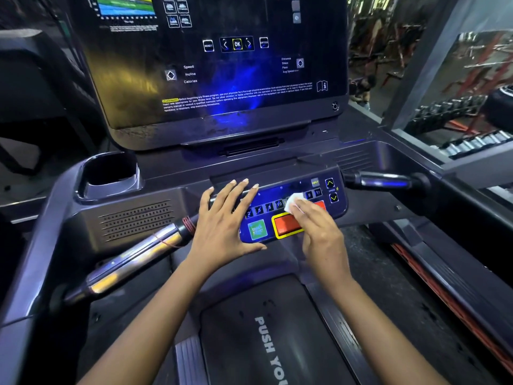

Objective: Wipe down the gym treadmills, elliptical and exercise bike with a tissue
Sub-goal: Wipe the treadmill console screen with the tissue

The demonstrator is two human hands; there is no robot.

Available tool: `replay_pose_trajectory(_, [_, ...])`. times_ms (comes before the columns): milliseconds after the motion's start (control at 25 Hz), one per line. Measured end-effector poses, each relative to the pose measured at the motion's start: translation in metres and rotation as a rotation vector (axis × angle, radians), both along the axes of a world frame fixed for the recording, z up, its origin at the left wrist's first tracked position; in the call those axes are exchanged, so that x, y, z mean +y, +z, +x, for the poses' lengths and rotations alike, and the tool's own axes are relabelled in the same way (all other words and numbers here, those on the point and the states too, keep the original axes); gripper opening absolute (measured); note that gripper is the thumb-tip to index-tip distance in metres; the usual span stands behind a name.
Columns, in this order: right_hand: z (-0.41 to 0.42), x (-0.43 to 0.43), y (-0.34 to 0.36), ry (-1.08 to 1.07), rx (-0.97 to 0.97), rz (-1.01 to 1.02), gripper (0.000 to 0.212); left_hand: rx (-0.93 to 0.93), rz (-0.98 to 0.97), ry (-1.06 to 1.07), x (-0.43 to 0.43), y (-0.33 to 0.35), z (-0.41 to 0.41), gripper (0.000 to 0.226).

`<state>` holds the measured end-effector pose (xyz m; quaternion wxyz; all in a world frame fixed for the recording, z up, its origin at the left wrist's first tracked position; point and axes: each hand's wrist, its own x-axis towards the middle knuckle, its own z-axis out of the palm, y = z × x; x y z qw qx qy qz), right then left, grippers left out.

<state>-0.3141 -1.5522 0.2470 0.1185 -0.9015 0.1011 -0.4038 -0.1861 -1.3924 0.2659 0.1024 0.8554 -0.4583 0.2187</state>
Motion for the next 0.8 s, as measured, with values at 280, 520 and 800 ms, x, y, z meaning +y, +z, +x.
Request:
replay_pose_trajectory(280, [-0.014,0.033,-0.030,0.005,0.033,-0.007,0.055,-0.007,-0.012,-0.002,0.000,-0.001,0.000,0.108])
replay_pose_trajectory(520, [-0.019,-0.004,-0.025,-0.201,0.052,0.062,0.063,-0.007,0.008,0.004,0.000,-0.001,0.001,0.108])
replay_pose_trajectory(800, [-0.013,0.014,-0.031,-0.058,0.028,0.026,0.061,-0.008,0.018,0.005,0.000,-0.001,0.000,0.109])
